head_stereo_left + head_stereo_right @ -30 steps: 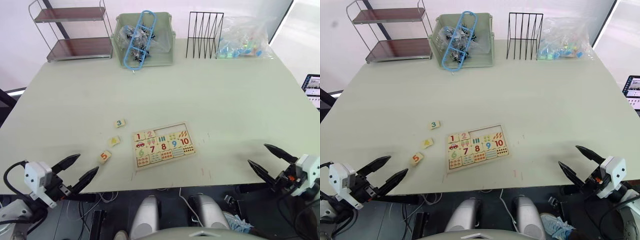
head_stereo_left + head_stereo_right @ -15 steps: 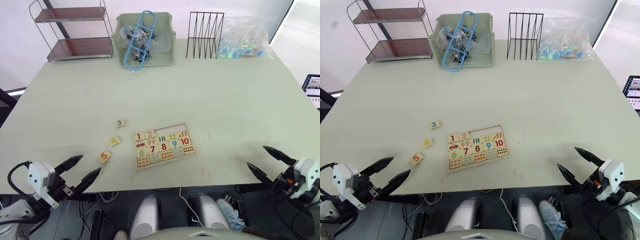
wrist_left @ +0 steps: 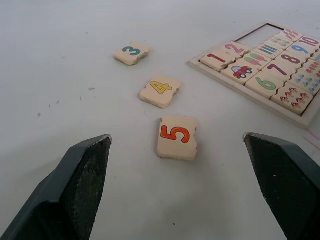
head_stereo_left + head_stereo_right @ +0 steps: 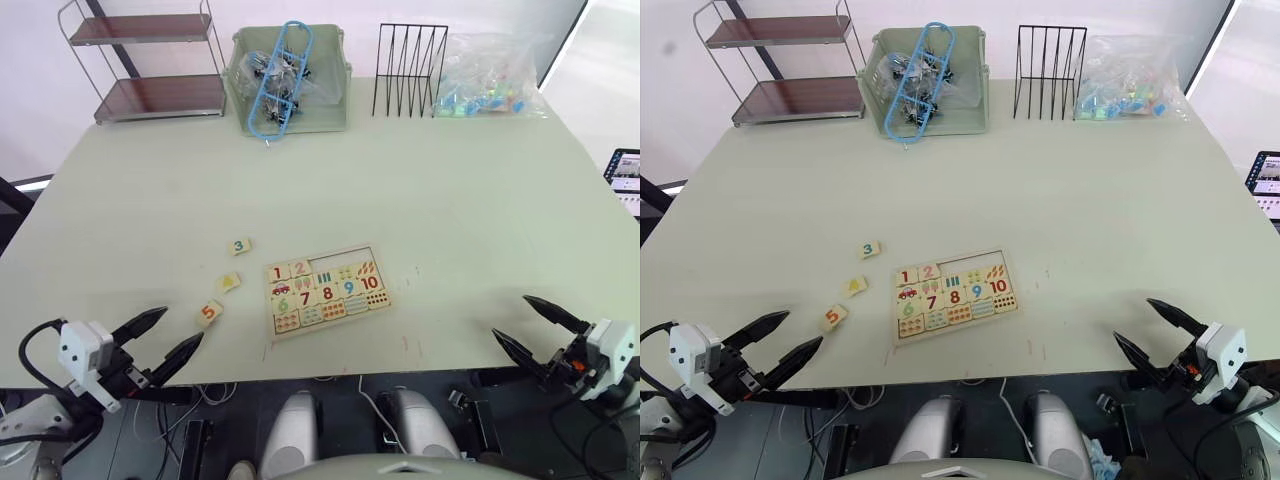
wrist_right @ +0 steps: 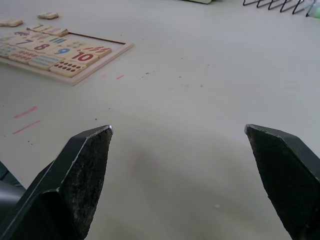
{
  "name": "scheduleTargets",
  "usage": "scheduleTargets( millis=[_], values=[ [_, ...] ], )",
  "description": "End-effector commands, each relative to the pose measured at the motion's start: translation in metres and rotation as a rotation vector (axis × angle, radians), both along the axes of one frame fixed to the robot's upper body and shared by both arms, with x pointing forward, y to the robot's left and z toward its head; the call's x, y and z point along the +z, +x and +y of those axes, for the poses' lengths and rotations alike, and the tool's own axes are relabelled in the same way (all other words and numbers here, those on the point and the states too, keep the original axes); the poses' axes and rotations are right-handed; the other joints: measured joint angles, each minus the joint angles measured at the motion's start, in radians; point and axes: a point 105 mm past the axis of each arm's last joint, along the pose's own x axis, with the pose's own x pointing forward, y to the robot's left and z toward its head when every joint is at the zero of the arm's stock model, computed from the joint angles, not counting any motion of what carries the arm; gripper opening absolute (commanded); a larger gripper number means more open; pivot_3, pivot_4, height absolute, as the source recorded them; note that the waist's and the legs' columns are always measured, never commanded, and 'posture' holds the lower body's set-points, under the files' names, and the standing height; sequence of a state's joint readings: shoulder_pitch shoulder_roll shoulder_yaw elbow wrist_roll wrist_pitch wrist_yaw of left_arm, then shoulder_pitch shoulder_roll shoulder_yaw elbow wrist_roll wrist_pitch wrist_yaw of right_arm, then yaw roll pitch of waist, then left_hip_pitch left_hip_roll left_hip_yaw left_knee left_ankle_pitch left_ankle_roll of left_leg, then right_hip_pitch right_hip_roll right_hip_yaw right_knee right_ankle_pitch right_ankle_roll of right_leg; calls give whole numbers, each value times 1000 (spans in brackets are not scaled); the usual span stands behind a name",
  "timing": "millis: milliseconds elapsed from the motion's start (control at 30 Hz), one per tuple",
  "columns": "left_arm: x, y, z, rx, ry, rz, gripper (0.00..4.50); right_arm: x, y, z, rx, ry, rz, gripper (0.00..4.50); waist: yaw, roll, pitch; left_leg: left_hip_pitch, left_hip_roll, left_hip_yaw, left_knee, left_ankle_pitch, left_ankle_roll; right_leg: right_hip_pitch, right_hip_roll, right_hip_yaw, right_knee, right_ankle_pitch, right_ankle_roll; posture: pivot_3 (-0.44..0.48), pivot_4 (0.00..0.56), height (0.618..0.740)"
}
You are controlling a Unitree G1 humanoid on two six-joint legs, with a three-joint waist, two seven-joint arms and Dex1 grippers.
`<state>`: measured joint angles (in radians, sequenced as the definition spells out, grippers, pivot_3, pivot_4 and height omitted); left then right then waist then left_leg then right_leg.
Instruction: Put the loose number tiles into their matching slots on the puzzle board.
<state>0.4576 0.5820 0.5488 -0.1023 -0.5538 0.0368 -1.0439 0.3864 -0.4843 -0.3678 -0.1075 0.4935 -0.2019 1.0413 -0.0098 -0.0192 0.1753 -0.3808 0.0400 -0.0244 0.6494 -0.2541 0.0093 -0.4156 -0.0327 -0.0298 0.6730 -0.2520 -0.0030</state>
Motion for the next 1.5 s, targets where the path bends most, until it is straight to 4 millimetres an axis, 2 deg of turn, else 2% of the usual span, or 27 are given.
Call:
scheduleTargets(
  millis=[33, 333, 500, 667, 900, 1033, 1333, 1500],
  values=[
    [5, 0, 2, -2, 18, -19, 4500, 6, -1, 0, 7, 3, -32, 4455, 0, 0, 0, 0, 0, 0, 0, 0, 0, 0, 0, 0, 0, 0, 0, 0, 150, 740],
    [6, 3, 0, -18, 18, -21, 4500, 6, -3, 2, 24, 4, -33, 4455, 0, 0, 0, 0, 0, 0, 0, 0, 0, 0, 0, 0, 0, 0, 0, 0, 150, 740],
    [9, 6, 3, -81, 48, -4, 4500, 8, -4, 4, 34, 10, -45, 4455, 0, 0, 0, 0, 0, 0, 0, 0, 0, 0, 0, 0, 0, 0, 0, 0, 150, 740],
    [19, 18, 9, -144, 83, -9, 4500, 13, -5, 11, 71, 23, -65, 4455, 1, 0, 0, 0, 0, 0, 0, 0, 0, 0, 0, 0, 0, 0, 0, 0, 150, 740],
    [31, 45, 14, -220, 139, -2, 4500, 27, -3, 31, 142, 62, -102, 4455, 3, 0, 0, 1, 0, 0, 0, 0, 0, 1, 1, -1, 0, 2, 3, 0, 150, 740],
    [36, 69, 16, -263, 185, -5, 4500, 32, 0, 38, 165, 80, -123, 4455, 5, 0, 0, 1, 0, 0, 0, 0, 0, 1, 1, -1, 0, 2, 4, 0, 150, 740],
    [47, 122, 5, -345, 245, -30, 4500, 40, 5, 55, 220, 92, -158, 4455, 8, -1, 0, 1, 0, 0, 0, 0, 0, 1, 1, -3, 1, 3, 5, 0, 150, 740],
    [46, 145, -3, -380, 258, -17, 4500, 43, 7, 57, 228, 89, -172, 4455, 8, -1, 0, 1, 0, 1, 1, 0, 0, 1, 2, -4, 1, 3, 5, 0, 150, 740]
  ],
)
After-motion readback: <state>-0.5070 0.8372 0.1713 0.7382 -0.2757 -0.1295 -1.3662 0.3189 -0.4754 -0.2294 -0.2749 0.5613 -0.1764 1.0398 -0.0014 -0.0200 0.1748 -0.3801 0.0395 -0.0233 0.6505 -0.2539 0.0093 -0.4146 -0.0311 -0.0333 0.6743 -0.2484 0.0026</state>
